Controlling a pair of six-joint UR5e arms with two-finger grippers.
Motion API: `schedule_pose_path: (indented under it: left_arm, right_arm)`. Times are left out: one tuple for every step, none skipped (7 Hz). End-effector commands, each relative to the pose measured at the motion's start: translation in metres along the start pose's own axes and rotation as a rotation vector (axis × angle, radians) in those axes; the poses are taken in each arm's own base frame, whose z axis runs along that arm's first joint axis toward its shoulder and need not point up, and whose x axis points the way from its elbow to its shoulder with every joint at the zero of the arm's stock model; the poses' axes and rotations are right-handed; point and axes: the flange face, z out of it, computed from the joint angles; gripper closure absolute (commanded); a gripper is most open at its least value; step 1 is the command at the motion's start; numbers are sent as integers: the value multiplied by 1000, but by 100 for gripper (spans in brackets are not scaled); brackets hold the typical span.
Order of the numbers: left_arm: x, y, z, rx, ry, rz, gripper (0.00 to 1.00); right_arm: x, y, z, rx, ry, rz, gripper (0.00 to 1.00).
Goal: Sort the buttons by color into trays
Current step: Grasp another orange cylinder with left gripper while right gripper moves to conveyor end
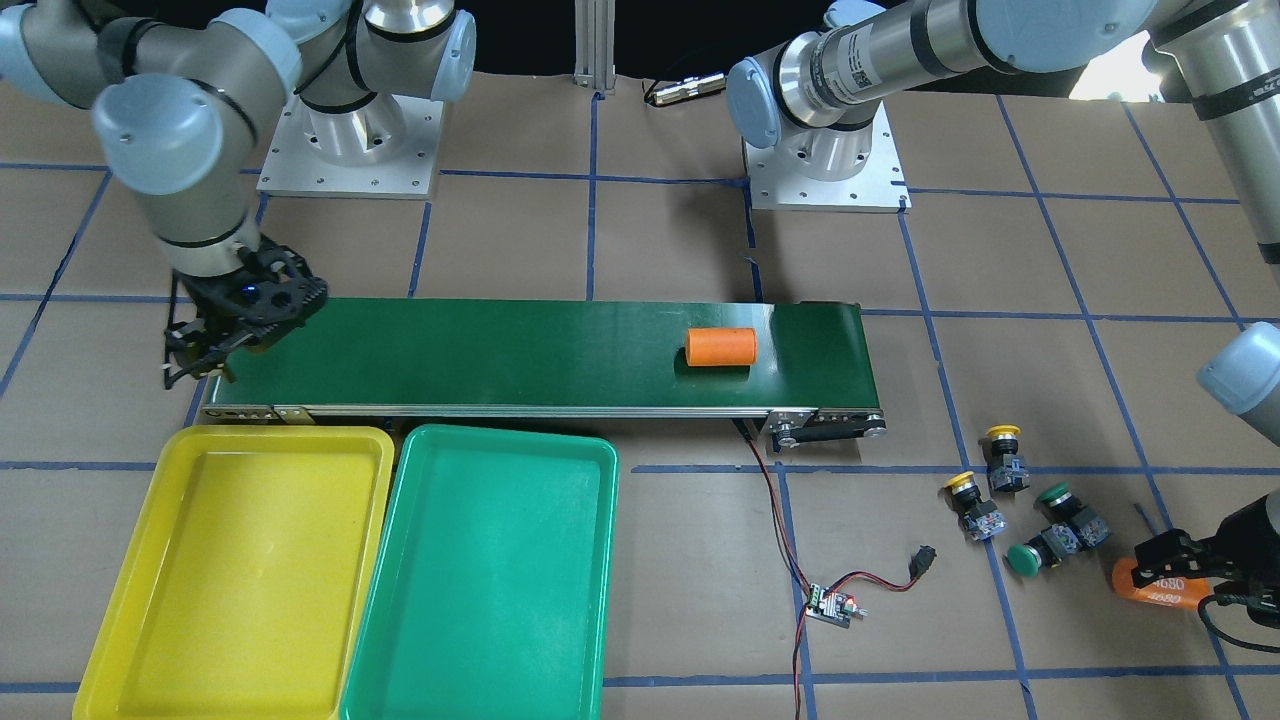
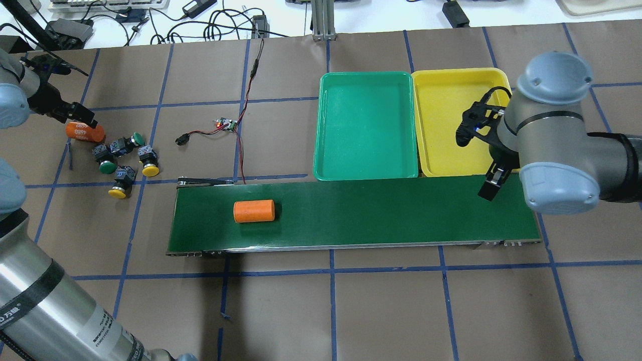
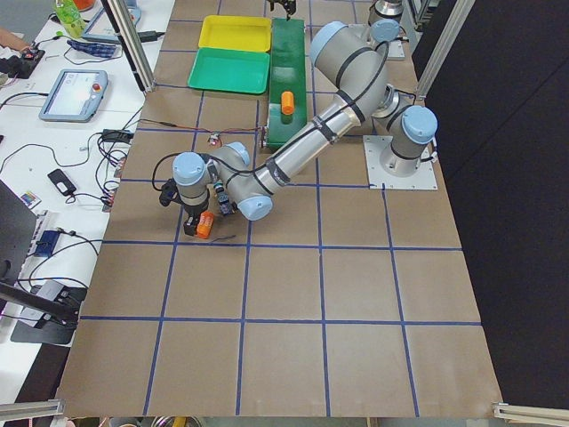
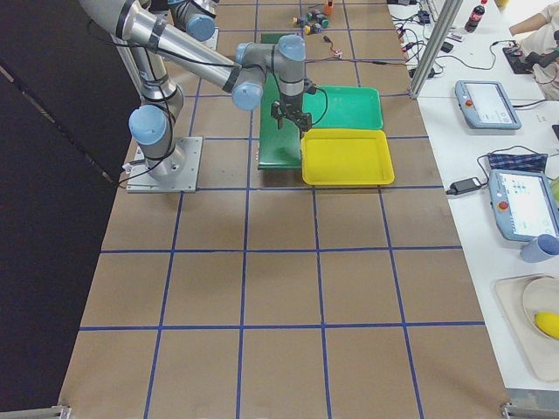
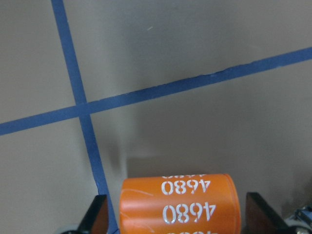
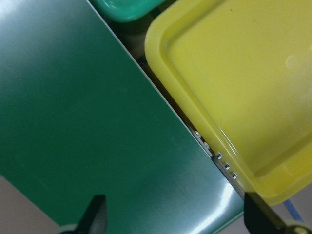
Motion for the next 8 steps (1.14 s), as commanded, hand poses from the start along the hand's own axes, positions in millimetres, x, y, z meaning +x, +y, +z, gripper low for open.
schedule_pose_path:
  left_arm:
    - [1,2,7,-8,8,-1,0]
    - [0,1,10,-11,9,-1,0]
    - [0,1,12,-11,11,-1,0]
    - [-1,1,15,-16,10,-3,0]
    - [-1,2,19,-21,14,-3,0]
    - [-1,2,23,-26,20,-8,1]
    - [-2,2,23,-30,22,-15,54]
    - [-1,2,17,-33,26,-26,100]
  right_arm:
    - [33,46,3,36,27,-198,0]
    - [24,46,-2,50,38,-282,0]
    - [-2,45,4,103,18,-350,0]
    - [-31,48,7,123,17,-450,0]
    - [-41,48,6,124,20,-488,0]
    - [-47,38,7,127,16,-531,0]
    - [-56,23,1,130,26,-572,0]
    - [-69,8,-1,122,29,-616,0]
